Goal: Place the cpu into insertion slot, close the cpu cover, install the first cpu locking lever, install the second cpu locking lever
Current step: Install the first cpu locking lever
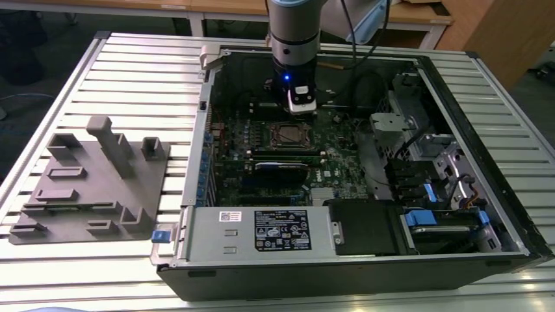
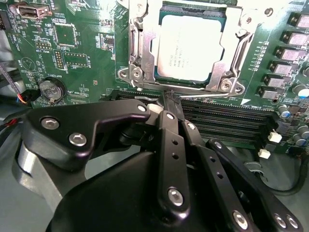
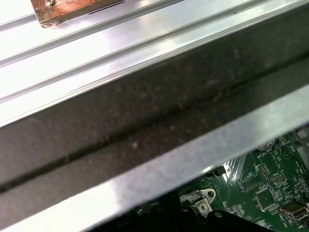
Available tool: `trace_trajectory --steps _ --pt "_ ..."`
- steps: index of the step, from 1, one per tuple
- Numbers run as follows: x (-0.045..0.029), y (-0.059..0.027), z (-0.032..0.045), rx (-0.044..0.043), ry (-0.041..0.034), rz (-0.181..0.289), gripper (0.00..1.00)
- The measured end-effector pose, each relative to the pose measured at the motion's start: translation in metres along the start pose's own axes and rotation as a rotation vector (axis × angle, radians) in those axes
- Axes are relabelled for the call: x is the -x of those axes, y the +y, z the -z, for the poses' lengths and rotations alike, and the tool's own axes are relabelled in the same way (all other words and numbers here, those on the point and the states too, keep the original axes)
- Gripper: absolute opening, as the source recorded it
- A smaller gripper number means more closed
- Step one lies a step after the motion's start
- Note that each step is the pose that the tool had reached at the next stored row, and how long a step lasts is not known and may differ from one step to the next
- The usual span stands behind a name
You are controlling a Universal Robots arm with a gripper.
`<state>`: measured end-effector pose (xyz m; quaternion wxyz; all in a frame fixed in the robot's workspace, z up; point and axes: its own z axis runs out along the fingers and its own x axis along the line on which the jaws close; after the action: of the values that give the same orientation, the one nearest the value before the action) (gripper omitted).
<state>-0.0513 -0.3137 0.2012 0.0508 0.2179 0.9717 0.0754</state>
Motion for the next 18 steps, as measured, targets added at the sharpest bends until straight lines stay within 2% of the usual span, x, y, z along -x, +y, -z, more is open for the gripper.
trace_trajectory --steps 7,11,18 --pt "-0.0002 -0.0006 -0.0033 0.0007 -0.0017 0.000 0.11" --pt "-0.0002 -0.0006 -0.0036 -0.0021 -0.0030 0.001 0.11" --pt "0.0001 -0.0011 -0.0036 -0.0196 -0.0111 0.003 0.11"
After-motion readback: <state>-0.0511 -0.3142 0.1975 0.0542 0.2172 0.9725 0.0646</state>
